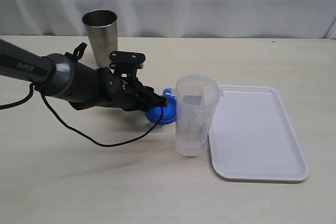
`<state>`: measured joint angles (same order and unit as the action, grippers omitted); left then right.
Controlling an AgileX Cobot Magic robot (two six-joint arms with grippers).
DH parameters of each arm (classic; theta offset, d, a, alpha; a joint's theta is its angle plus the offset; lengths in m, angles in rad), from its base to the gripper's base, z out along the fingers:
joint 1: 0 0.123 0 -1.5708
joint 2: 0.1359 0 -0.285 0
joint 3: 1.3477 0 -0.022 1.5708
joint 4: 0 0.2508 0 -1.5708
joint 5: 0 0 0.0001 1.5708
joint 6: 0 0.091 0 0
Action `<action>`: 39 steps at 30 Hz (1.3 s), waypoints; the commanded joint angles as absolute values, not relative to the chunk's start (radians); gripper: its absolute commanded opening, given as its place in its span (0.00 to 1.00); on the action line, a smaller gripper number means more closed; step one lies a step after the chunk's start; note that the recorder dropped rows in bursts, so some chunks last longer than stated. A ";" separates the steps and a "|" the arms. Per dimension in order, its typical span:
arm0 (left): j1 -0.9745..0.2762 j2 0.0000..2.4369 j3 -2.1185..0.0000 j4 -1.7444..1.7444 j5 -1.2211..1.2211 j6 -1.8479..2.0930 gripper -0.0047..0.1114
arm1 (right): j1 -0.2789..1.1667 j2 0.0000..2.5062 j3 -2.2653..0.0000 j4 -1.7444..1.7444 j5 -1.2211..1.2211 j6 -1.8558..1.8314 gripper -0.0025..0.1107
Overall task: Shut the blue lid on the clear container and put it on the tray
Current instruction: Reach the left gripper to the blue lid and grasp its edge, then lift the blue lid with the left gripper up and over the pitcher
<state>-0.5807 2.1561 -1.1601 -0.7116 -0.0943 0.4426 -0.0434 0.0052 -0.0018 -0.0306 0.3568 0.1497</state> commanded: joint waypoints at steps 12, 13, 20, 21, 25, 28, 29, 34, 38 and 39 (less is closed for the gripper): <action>-0.582 2.156 -1.165 -0.719 -0.101 0.414 0.38 | -0.044 0.000 0.000 -0.030 0.353 0.151 0.06; -0.582 2.156 -1.165 -0.719 -0.101 0.414 0.35 | -0.044 0.000 0.000 -0.030 0.353 0.151 0.06; -0.582 2.156 -1.165 -0.722 -0.050 0.414 0.04 | -0.044 0.000 0.000 -0.030 0.353 0.151 0.06; -0.582 2.156 -1.165 -0.722 -0.050 0.414 0.04 | -0.044 0.000 0.000 -0.030 0.353 0.151 0.06; -0.582 2.147 -1.165 -0.722 -0.040 0.414 0.04 | -0.044 0.000 0.000 -0.030 0.353 0.151 0.06; -0.582 2.105 -1.165 -0.719 -0.017 0.417 0.04 | -0.044 0.000 0.000 -0.030 0.353 0.151 0.06; -0.582 2.078 -1.165 -0.719 0.000 0.417 0.04 | -0.044 0.000 0.000 -0.030 0.353 0.151 0.06; -0.582 1.990 -1.161 -0.715 0.030 0.422 0.04 | -0.044 0.000 0.000 -0.030 0.353 0.151 0.06; -0.582 1.922 -1.159 -0.707 0.064 0.422 0.04 | -0.044 0.000 0.000 -0.030 0.353 0.151 0.06; -0.582 1.906 -1.159 -0.708 0.070 0.422 0.04 | -0.044 0.000 0.000 -0.030 0.353 0.151 0.06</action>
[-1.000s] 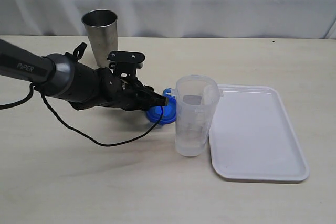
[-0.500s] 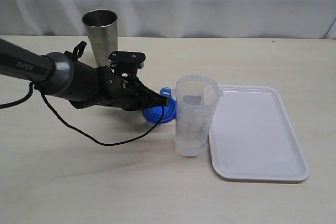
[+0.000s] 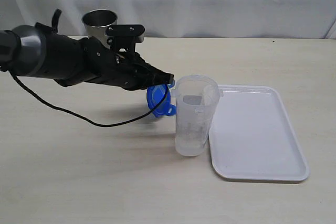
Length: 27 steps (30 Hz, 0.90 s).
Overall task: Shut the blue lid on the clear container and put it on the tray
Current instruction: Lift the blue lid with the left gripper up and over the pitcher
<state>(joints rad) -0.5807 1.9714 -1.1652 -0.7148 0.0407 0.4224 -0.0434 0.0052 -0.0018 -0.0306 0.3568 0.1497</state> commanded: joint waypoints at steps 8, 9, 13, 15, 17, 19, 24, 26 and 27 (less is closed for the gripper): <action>-0.582 1.798 -1.159 -0.676 0.099 0.422 0.04 | -0.044 0.000 0.000 -0.030 0.353 0.151 0.06; -0.582 1.785 -1.159 -0.667 0.099 0.422 0.04 | -0.044 0.000 0.000 -0.030 0.353 0.151 0.06; -0.582 1.736 -1.159 -0.656 0.098 0.422 0.04 | -0.044 0.000 0.000 -0.030 0.353 0.151 0.06; -0.582 1.715 -1.159 -0.612 0.097 0.422 0.04 | -0.044 0.000 0.000 -0.030 0.353 0.151 0.06; -0.582 1.693 -1.159 -0.573 0.097 0.422 0.04 | -0.044 0.000 0.000 -0.030 0.353 0.151 0.06; -0.582 1.675 -1.159 -0.536 0.097 0.422 0.04 | -0.044 0.000 0.000 -0.030 0.353 0.151 0.06; -0.595 1.648 -1.159 -0.438 0.100 0.424 0.04 | -0.044 0.000 0.000 -0.030 0.353 0.151 0.06; -0.619 1.641 -1.159 -0.362 0.092 0.424 0.04 | -0.044 0.000 0.000 -0.030 0.353 0.151 0.06; -0.630 1.639 -1.159 -0.325 0.088 0.424 0.04 | -0.044 0.000 0.000 -0.030 0.353 0.151 0.06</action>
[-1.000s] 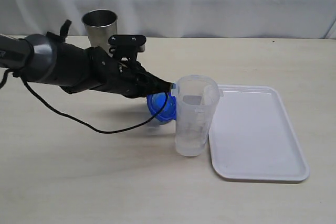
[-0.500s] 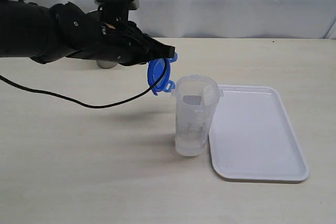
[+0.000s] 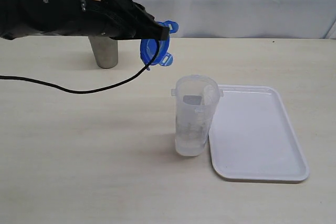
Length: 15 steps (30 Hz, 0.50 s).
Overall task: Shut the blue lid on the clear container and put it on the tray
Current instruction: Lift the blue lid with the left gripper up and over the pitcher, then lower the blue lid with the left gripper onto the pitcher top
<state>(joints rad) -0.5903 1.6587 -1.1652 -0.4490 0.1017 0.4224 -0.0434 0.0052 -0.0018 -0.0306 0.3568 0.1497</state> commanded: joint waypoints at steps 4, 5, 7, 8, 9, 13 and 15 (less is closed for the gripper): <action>-0.699 1.636 -1.159 -0.161 0.047 0.424 0.04 | -0.044 0.000 0.000 -0.030 0.353 0.151 0.06; -0.714 1.636 -1.159 -0.135 0.032 0.424 0.04 | -0.044 0.000 0.000 -0.030 0.353 0.151 0.06; -0.742 1.636 -1.159 -0.073 0.000 0.424 0.04 | -0.044 0.000 0.000 -0.030 0.353 0.151 0.06; -0.752 1.636 -1.159 -0.041 -0.005 0.424 0.04 | -0.044 0.000 0.000 -0.030 0.353 0.151 0.06; -0.761 1.636 -1.159 -0.009 -0.011 0.424 0.04 | -0.044 0.000 0.000 -0.030 0.353 0.151 0.06; -0.790 1.636 -1.159 0.126 -0.014 0.424 0.04 | -0.044 0.000 0.000 -0.030 0.353 0.151 0.06; -0.798 1.636 -1.159 0.160 0.000 0.424 0.04 | -0.044 0.000 0.000 -0.030 0.353 0.151 0.06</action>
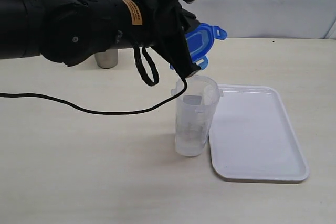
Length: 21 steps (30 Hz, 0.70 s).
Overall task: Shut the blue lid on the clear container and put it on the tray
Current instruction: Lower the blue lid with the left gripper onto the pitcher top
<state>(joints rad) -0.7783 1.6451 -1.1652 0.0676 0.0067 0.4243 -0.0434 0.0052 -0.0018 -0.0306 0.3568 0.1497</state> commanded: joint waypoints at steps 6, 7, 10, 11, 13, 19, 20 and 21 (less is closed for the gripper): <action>-0.815 1.632 -1.159 0.253 0.037 0.426 0.04 | -0.044 0.000 0.000 -0.030 0.353 0.151 0.06; -0.815 1.632 -1.159 0.253 0.041 0.426 0.04 | -0.044 0.000 0.000 -0.030 0.353 0.151 0.06; -0.815 1.626 -1.159 0.301 0.051 0.426 0.04 | -0.044 0.000 0.000 -0.030 0.353 0.151 0.06; -0.815 1.626 -1.159 0.330 0.057 0.426 0.04 | -0.044 0.000 0.000 -0.030 0.353 0.151 0.06; -0.815 1.626 -1.159 0.376 0.076 0.421 0.04 | -0.044 0.000 0.000 -0.030 0.353 0.151 0.06; -0.815 1.626 -1.159 0.606 0.162 0.295 0.04 | -0.044 0.000 0.000 -0.030 0.353 0.151 0.06; -0.815 1.626 -1.159 0.700 0.190 0.219 0.04 | -0.044 0.000 0.000 -0.030 0.353 0.151 0.06; -0.815 1.626 -1.159 0.823 0.225 0.134 0.04 | -0.044 0.000 0.000 -0.030 0.353 0.151 0.06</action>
